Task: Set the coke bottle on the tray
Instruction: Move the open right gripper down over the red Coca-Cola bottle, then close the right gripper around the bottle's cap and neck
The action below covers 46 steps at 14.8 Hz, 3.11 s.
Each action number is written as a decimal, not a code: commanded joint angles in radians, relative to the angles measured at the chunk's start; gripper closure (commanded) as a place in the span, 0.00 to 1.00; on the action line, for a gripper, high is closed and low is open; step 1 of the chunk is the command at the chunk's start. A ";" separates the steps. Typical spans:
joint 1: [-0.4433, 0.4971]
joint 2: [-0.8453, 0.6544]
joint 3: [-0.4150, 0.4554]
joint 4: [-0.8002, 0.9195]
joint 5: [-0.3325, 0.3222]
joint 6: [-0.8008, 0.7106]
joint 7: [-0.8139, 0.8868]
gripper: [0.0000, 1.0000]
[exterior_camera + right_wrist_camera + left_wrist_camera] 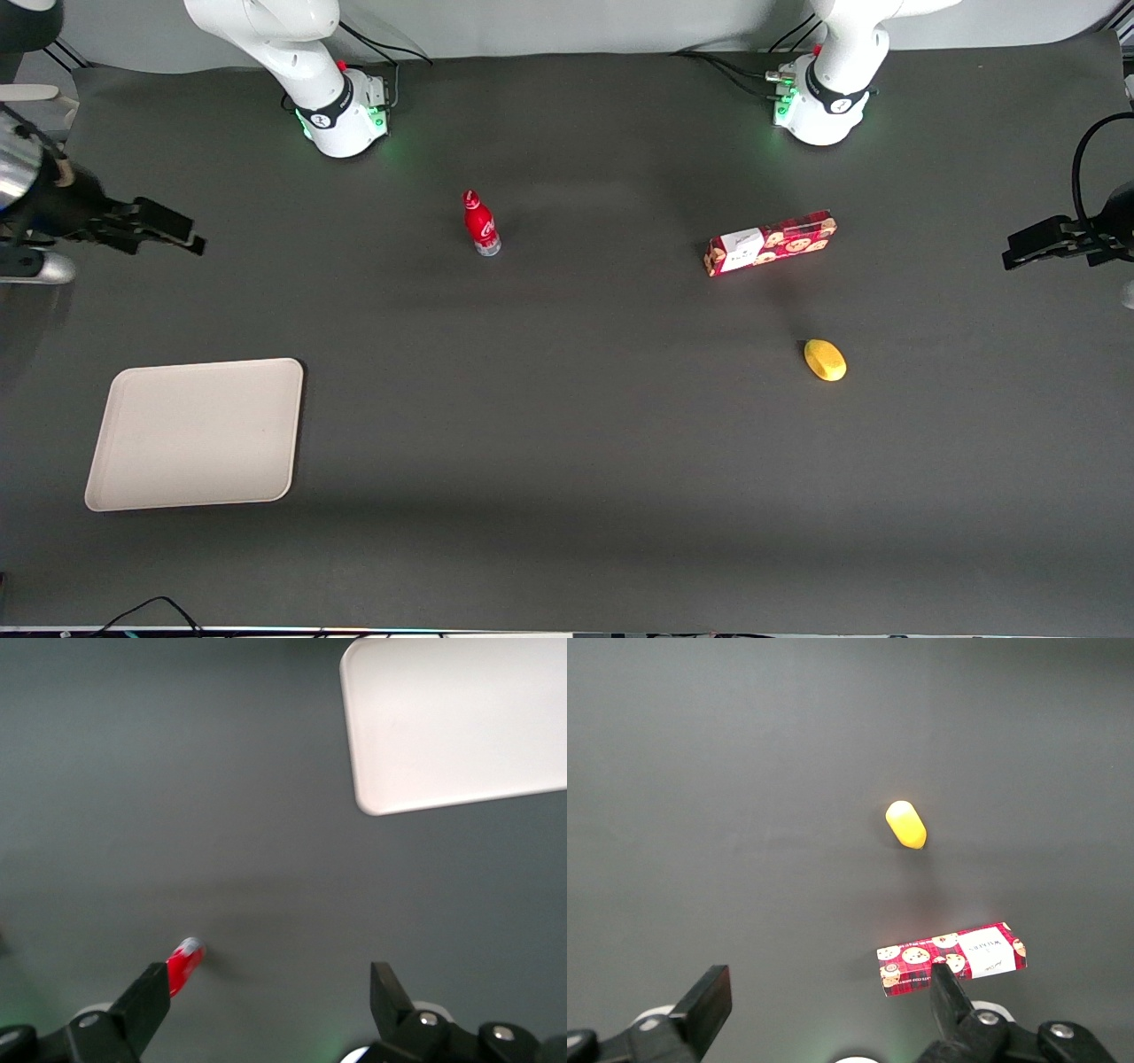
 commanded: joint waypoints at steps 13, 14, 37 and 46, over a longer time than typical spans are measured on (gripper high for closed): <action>0.013 -0.211 0.595 -0.734 0.043 0.597 0.539 0.00; 0.013 -0.212 0.620 -0.754 0.072 0.623 0.544 0.00; 0.010 -0.155 0.796 -0.928 0.099 0.881 0.619 0.68; 0.001 -0.157 0.795 -0.894 0.093 0.861 0.642 1.00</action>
